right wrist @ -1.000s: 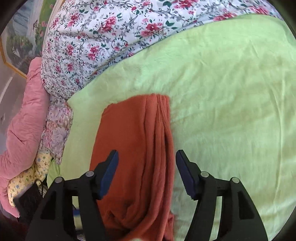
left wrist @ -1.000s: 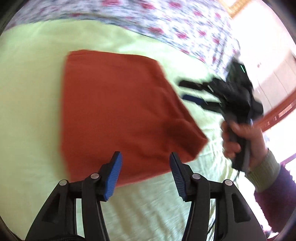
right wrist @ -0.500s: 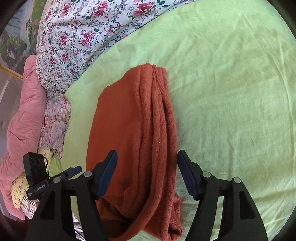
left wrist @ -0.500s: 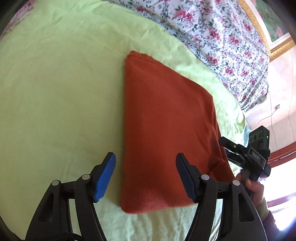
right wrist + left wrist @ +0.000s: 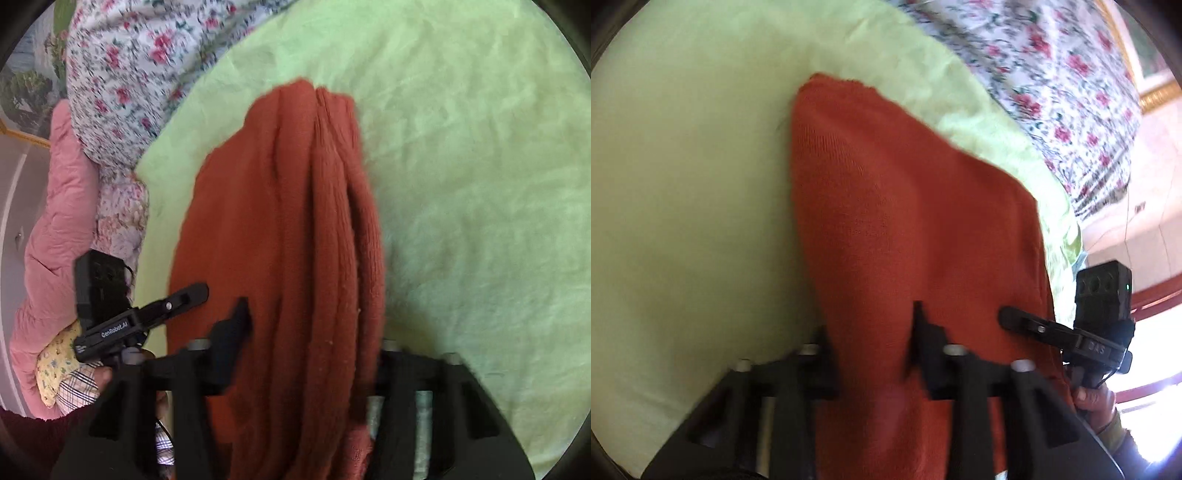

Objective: Fold small clothes

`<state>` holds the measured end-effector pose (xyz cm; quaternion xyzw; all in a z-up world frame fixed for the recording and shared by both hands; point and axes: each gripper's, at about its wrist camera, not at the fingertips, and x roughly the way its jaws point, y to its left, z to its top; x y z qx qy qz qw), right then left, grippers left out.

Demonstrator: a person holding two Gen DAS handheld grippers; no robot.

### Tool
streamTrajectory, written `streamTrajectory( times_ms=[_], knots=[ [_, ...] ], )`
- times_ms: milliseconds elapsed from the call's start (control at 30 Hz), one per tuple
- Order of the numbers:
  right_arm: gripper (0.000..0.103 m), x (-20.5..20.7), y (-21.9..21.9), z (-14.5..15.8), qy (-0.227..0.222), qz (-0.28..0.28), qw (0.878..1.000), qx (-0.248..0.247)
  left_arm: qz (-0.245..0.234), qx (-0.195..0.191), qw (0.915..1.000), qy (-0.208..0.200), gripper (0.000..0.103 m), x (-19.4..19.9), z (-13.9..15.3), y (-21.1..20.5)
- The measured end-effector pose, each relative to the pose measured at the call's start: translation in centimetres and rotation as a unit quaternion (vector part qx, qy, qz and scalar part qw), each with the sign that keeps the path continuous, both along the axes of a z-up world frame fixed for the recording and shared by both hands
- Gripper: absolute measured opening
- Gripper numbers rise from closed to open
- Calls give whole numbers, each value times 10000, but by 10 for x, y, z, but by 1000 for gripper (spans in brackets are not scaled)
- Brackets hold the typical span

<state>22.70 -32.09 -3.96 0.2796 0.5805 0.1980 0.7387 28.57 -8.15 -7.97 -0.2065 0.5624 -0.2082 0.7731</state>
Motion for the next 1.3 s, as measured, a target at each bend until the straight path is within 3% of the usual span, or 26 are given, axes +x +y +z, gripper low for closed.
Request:
streamTrajectory(
  times_ms=[33, 233, 433, 600, 767, 867, 967, 1033, 1200, 1300],
  knots=[
    [32, 0, 2, 1, 9, -30, 10000, 30, -11, -38, 10000, -78, 21, -3, 6, 1],
    [25, -12, 27, 29, -241, -12, 9987, 438, 154, -411, 9981, -438, 20, -36, 53, 38],
    [25, -16, 101, 42, -465, 585, 9935, 856, 557, -266, 9954, -729, 19, -69, 88, 118],
    [25, -4, 173, 27, -423, 1129, 9871, 1055, 981, -19, 9929, -675, 20, -82, 83, 186],
    [25, 8, 222, 9, -270, 1388, 9842, 1068, 1218, 221, 9903, -637, 20, -84, 63, 224],
    [26, 15, 234, -3, -140, 1455, 9855, 860, 1344, 394, 9896, -325, 24, -78, 36, 236],
    [35, 16, 240, -10, -73, 1575, 9870, 325, 1453, 552, 9877, -165, 35, -78, 22, 241],
    [45, 13, 238, -5, -64, 1556, 9877, 144, 1510, 596, 9867, -130, 38, -83, 25, 242],
    [47, 0, 213, 29, -275, 1245, 9916, -223, 1461, 911, 9848, -227, 54, -115, 45, 239],
    [47, -17, 198, 54, -536, 1077, 9921, -345, 1510, 1021, 9829, -250, 57, -149, 54, 245]
  ],
)
